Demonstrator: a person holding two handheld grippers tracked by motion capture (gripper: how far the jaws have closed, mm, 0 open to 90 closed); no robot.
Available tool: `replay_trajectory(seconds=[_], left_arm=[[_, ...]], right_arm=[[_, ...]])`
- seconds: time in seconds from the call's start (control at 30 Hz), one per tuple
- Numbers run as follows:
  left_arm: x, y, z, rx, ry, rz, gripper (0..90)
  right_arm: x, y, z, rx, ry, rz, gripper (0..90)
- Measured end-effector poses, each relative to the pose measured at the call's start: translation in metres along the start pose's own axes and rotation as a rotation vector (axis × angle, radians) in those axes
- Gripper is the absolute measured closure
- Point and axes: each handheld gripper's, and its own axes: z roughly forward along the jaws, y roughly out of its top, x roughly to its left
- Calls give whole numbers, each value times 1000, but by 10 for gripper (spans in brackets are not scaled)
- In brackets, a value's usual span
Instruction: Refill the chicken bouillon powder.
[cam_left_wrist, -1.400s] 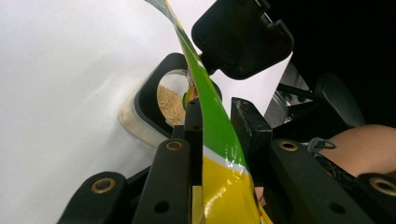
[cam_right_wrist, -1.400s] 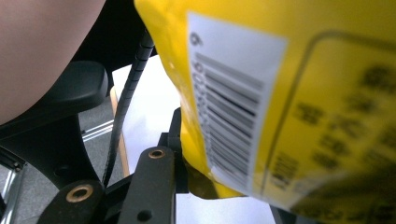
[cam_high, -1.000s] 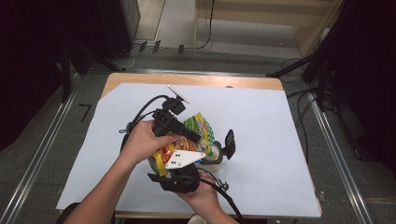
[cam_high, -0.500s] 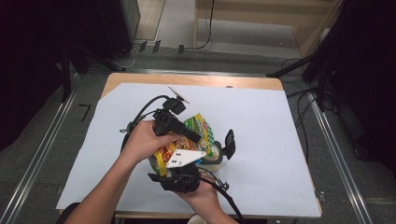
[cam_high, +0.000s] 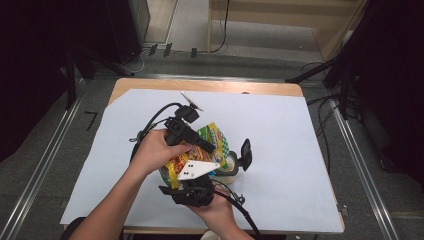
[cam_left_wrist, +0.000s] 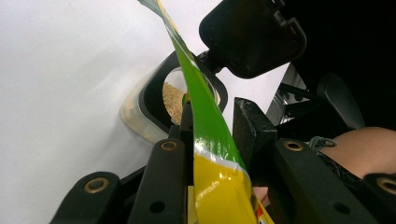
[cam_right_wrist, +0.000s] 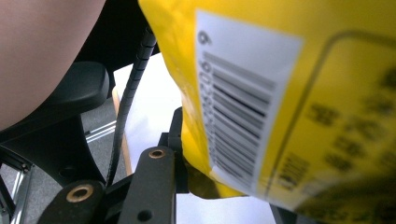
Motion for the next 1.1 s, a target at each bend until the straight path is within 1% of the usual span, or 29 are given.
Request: replay_trajectory(seconds=[0.23, 0.43, 1.1], left_arm=[[1, 0, 1, 6, 5, -1, 745], [2, 0, 2, 5, 1, -1, 745], [1, 0, 2, 7, 7, 4, 745]], right_arm=[[0, -1, 1, -1, 4, 9, 707], [0, -2, 1, -1, 5, 13, 707], [0, -2, 1, -3, 1, 10, 707]])
